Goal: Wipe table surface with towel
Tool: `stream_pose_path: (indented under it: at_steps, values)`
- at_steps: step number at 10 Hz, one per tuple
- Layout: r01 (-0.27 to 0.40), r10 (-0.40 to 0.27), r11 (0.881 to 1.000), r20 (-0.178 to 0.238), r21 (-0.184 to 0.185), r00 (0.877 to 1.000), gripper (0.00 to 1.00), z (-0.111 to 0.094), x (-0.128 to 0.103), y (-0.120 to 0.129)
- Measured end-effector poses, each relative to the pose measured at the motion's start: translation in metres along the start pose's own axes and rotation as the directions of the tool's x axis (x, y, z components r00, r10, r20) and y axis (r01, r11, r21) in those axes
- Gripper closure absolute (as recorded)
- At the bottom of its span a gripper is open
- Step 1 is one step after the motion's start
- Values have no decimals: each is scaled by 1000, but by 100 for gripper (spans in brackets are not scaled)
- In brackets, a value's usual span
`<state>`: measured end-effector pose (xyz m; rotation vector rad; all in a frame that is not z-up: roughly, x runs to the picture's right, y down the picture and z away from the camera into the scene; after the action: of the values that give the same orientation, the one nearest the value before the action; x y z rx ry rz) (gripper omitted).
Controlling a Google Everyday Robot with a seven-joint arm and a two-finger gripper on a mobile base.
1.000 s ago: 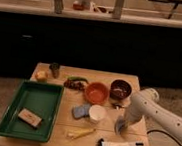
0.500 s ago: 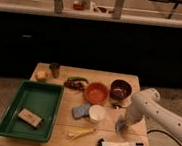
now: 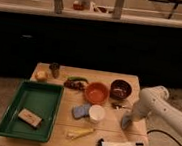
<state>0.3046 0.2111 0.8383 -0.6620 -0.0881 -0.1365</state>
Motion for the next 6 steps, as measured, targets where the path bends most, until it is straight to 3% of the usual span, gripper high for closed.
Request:
stream_pose_path:
  at_steps: [2, 4, 6]
  values:
    - [46, -45, 998, 20, -38, 999, 100, 5, -13, -12]
    - [97, -94, 992, 45, -81, 995, 100, 12, -26, -3]
    - [128, -122, 987, 62, -97, 991, 100, 11, -38, 14]
